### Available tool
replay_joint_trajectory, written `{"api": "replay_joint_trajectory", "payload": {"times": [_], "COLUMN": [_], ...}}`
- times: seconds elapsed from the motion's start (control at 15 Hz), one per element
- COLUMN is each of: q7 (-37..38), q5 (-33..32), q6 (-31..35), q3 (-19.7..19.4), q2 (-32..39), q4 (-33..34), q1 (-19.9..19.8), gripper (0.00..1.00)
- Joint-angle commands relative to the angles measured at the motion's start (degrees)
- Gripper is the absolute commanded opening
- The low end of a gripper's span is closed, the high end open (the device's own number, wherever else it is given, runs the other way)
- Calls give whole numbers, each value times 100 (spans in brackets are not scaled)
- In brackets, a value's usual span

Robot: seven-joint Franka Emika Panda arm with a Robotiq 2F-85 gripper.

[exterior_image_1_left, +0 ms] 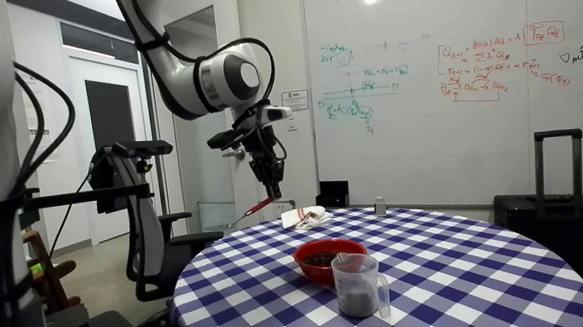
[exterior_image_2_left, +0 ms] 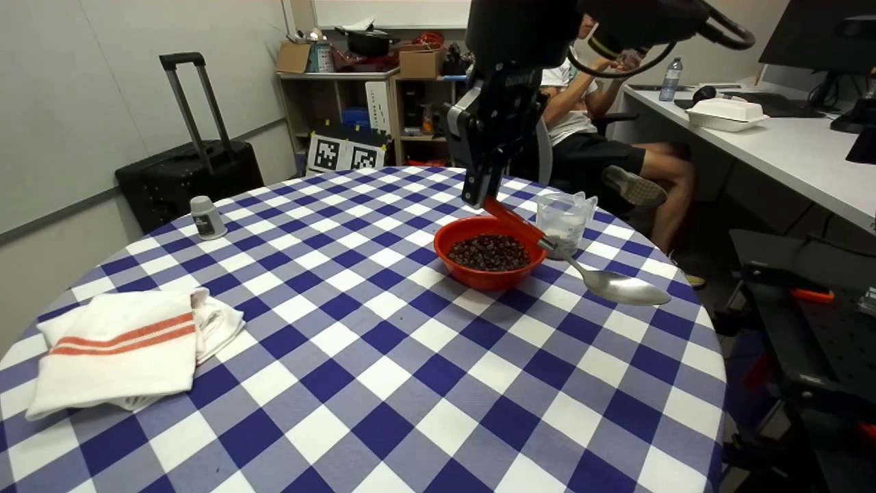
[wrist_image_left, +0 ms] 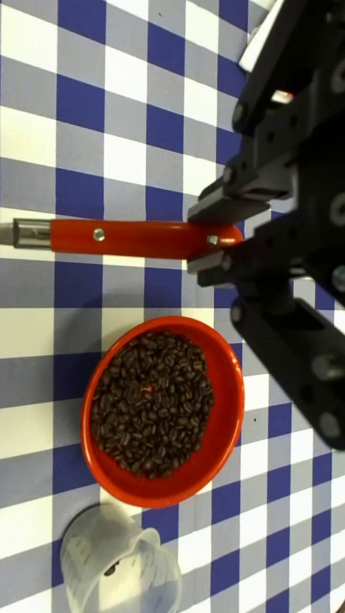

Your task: Use the spoon to shift a spoonful of the brown objects to the jug

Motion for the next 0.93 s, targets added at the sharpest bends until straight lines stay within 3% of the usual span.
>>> {"api": "replay_joint_trajectory", "payload": {"times": [0.0,0.27,0.87], "q7": [166,442,212], "q5": [-433,-715,-31], "q6": [58,91,56], "q3": [-103,-380,-764], "q2": [648,1496,2881], "q4": [448,929,1846], "q1": [82,319,878], "gripper": [5,5,5]}}
